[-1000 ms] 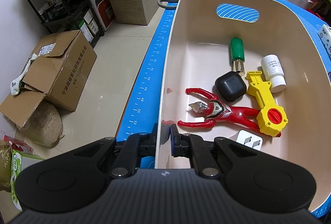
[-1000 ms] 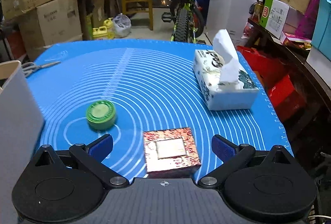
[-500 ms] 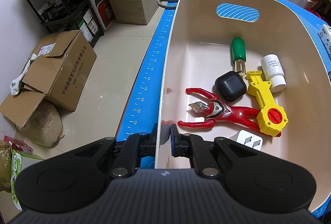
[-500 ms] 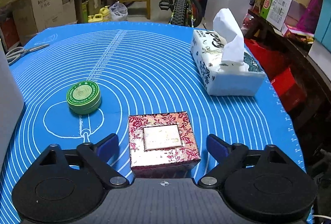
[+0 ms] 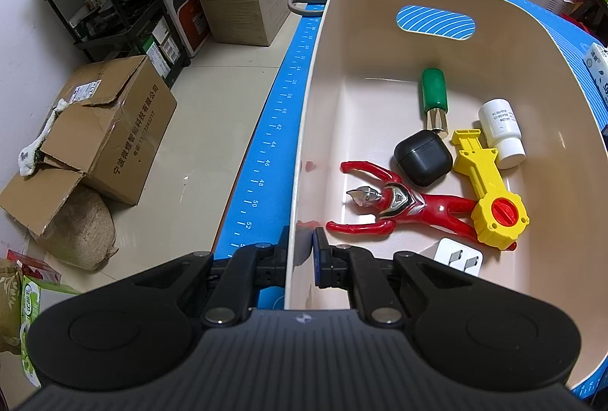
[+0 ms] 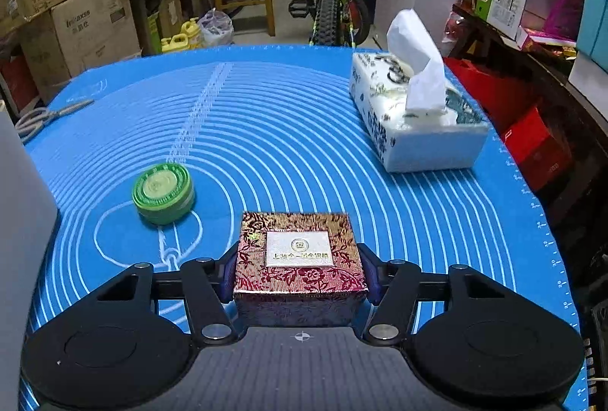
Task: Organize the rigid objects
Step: 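Carry the patterned gift box into the basket and release it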
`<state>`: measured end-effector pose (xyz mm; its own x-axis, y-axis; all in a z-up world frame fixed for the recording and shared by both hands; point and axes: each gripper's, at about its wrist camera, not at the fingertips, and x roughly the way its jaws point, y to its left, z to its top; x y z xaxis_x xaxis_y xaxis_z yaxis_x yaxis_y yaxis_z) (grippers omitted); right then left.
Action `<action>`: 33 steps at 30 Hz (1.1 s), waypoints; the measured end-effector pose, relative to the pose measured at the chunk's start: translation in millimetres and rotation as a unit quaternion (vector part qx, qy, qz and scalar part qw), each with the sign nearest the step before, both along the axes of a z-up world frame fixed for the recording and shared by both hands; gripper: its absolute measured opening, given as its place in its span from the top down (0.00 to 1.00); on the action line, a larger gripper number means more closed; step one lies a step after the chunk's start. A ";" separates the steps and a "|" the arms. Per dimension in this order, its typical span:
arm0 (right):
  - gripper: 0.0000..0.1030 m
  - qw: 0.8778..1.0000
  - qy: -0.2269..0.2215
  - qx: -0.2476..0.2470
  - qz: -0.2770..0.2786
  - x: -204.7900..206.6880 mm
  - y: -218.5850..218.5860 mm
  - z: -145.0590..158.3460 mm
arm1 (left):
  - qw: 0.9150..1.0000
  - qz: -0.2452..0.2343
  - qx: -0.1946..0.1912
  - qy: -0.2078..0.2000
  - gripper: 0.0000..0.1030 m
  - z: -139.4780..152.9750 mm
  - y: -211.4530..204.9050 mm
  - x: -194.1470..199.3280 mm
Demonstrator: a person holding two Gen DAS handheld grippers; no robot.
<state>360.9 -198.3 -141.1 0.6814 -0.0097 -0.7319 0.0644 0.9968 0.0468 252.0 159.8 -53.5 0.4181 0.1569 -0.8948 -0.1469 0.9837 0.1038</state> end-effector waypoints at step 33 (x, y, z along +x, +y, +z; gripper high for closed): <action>0.39 0.971 -0.158 0.065 0.168 -54.4 158.4 120.4 | 1.000 -0.001 0.001 0.000 0.88 -0.1 0.4 0.3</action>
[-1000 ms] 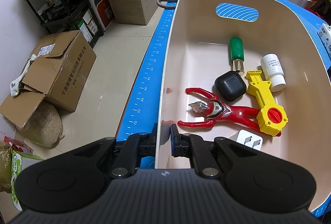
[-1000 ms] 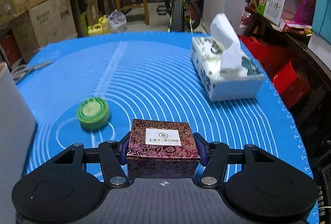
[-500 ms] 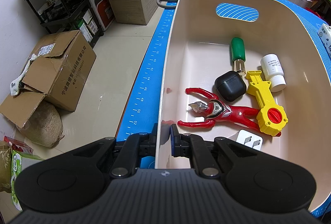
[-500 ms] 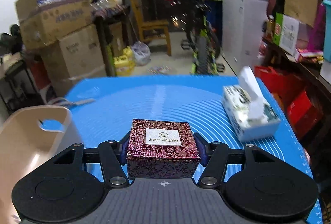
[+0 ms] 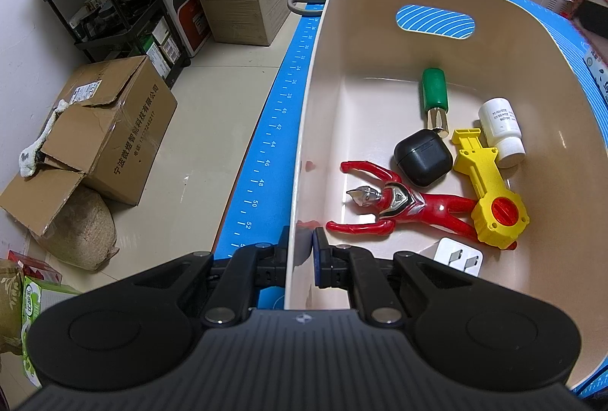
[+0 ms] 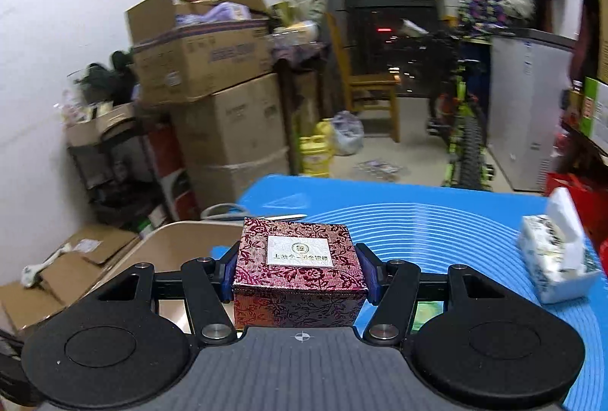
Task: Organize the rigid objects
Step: 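Carry the patterned gift box into the basket and release it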
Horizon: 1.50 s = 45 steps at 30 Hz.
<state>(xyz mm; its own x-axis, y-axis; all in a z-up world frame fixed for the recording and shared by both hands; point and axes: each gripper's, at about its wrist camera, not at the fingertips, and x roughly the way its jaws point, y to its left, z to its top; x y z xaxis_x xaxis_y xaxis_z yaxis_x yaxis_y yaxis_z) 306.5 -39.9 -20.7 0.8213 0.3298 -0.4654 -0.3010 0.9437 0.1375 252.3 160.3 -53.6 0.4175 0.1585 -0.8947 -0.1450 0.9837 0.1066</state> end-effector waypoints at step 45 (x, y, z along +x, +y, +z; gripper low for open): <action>0.24 0.983 0.119 -0.099 0.095 1.2 83.9 -29.6 | 1.000 -0.005 0.003 0.000 0.88 -0.5 1.0 -1.0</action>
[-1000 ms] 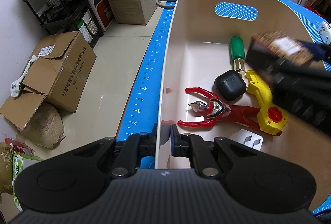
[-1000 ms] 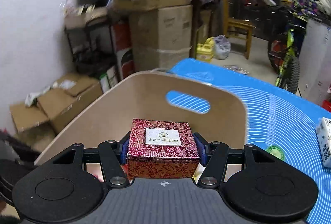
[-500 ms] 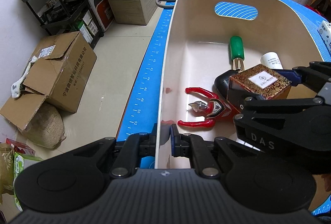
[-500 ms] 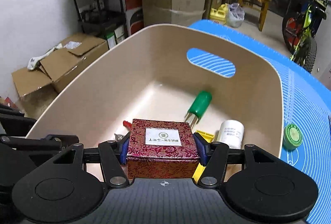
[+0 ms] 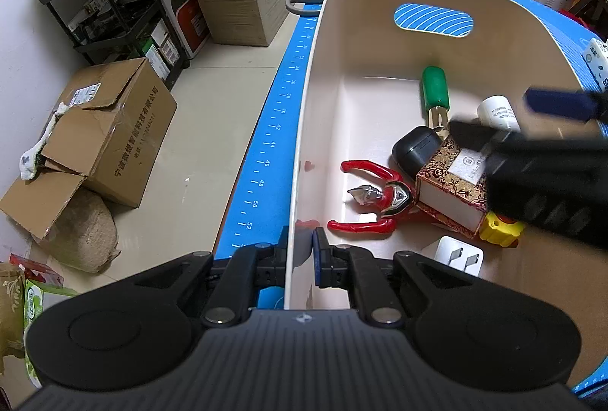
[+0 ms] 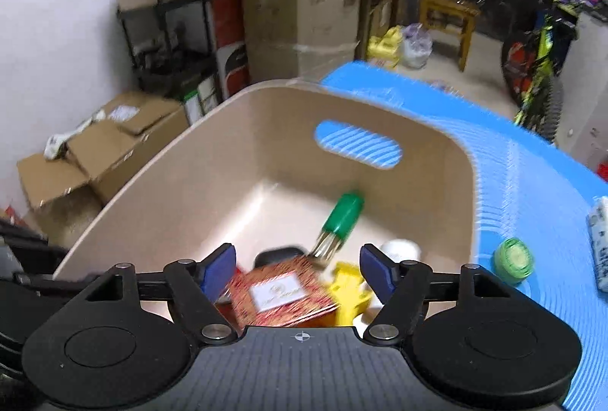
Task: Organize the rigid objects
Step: 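Carry the patterned gift box into the basket and release it, then move the right tool to the green round tin and grasp it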
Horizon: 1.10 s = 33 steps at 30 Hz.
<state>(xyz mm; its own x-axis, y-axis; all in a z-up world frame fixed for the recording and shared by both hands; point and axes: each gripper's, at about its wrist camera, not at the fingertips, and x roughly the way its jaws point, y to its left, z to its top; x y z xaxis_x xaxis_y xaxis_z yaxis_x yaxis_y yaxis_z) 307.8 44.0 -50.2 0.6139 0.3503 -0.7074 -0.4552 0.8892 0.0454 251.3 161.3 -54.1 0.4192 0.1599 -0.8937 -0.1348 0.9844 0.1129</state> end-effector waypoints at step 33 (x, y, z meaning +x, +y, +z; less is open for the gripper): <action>0.20 0.977 -0.040 -0.013 -0.209 71.5 -142.9 -67.9 | 1.000 -0.001 0.002 0.001 0.88 0.3 0.9 -0.8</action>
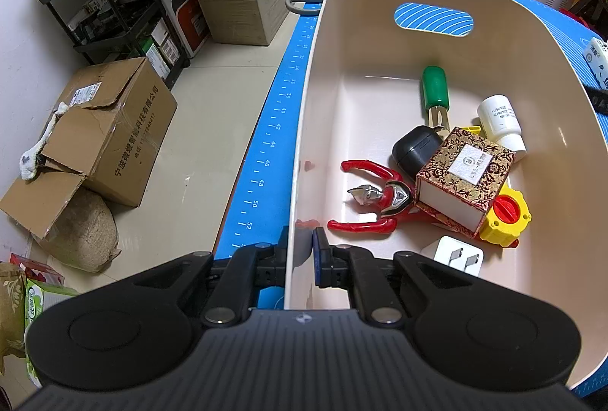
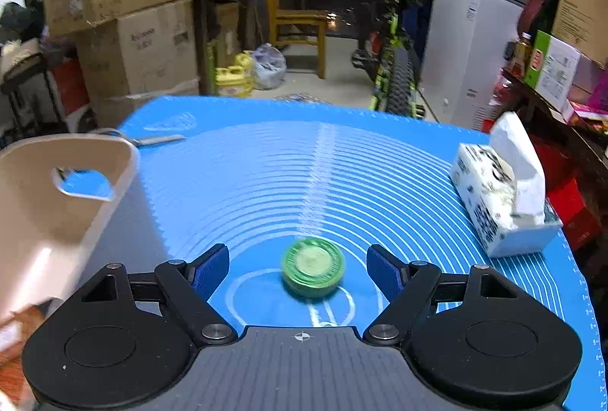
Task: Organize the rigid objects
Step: 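Move the right tool to the green round tin and grasp it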
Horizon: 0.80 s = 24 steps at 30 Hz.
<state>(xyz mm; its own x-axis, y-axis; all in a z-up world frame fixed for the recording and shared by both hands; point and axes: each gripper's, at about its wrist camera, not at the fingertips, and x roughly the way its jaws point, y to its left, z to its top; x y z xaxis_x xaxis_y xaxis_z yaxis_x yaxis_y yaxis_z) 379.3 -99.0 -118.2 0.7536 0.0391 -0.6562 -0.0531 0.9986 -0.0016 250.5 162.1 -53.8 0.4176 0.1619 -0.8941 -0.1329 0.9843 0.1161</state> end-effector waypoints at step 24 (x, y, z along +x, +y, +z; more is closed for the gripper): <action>0.35 1.000 -0.014 0.007 0.001 24.3 -6.6 -54.1 | 1.000 0.000 -0.001 0.002 0.88 -1.9 -1.6 1.9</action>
